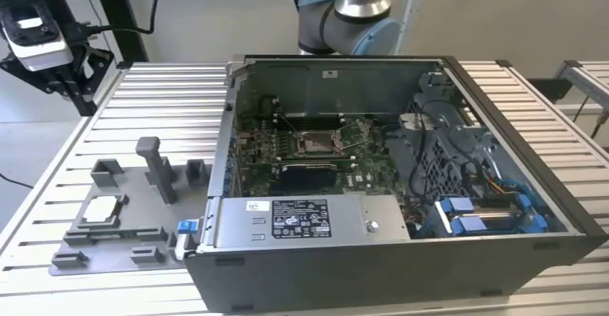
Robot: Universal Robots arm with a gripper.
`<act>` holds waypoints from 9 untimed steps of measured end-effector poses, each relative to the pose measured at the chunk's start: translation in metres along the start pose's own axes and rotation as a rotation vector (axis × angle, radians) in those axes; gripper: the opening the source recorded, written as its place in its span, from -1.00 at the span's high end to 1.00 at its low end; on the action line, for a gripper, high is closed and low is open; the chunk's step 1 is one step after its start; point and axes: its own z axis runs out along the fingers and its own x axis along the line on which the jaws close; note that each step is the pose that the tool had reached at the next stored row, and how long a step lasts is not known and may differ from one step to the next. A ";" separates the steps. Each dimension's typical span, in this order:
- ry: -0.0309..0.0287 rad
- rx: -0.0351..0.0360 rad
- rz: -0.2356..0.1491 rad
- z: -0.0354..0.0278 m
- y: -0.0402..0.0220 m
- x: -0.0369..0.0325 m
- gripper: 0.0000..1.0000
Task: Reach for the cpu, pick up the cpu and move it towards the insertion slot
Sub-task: 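Reach for the cpu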
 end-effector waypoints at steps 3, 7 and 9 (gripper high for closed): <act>0.0000 0.0000 0.000 0.0001 -0.0043 0.0041 1.00; 0.0000 0.0000 0.000 0.0004 -0.0081 0.0094 1.00; 0.0001 0.0001 0.000 0.0006 -0.0101 0.0111 1.00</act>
